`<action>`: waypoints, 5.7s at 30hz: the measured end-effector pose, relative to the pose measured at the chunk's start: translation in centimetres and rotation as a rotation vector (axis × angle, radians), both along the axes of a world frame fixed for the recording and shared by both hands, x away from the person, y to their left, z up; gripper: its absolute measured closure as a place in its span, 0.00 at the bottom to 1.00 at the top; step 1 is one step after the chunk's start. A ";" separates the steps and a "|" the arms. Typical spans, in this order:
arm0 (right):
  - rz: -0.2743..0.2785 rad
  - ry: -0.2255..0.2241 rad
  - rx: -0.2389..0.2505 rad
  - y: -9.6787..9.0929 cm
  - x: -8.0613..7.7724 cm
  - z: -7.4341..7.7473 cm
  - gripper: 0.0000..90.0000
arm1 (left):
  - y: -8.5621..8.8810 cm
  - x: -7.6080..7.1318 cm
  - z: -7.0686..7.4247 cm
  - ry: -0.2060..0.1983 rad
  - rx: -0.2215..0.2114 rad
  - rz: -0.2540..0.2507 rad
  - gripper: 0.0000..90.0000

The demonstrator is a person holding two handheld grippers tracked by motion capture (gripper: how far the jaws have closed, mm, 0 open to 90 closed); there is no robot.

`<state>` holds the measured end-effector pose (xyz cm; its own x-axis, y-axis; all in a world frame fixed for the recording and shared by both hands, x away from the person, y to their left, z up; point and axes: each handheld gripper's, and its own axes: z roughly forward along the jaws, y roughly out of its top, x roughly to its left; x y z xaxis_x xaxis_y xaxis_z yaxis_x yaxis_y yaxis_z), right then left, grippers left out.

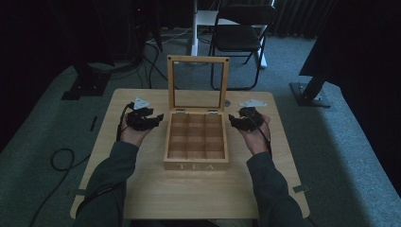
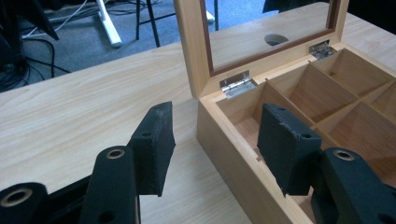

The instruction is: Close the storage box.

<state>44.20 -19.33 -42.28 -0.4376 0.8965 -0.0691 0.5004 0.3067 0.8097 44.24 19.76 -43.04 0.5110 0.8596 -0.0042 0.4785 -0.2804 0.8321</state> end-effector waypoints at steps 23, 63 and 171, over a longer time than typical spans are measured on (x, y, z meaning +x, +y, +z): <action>0.008 0.006 0.011 -0.4 2.7 1.0 0.53 | -1.1 3.3 1.0 -0.007 0.034 0.012 0.50; 0.041 0.012 0.054 3.5 10.1 2.2 0.53 | -3.9 8.3 0.7 0.068 0.029 0.020 0.49; 0.081 -0.191 0.062 0.9 0.2 3.0 0.84 | -2.7 0.2 4.0 -0.157 0.032 -0.047 0.87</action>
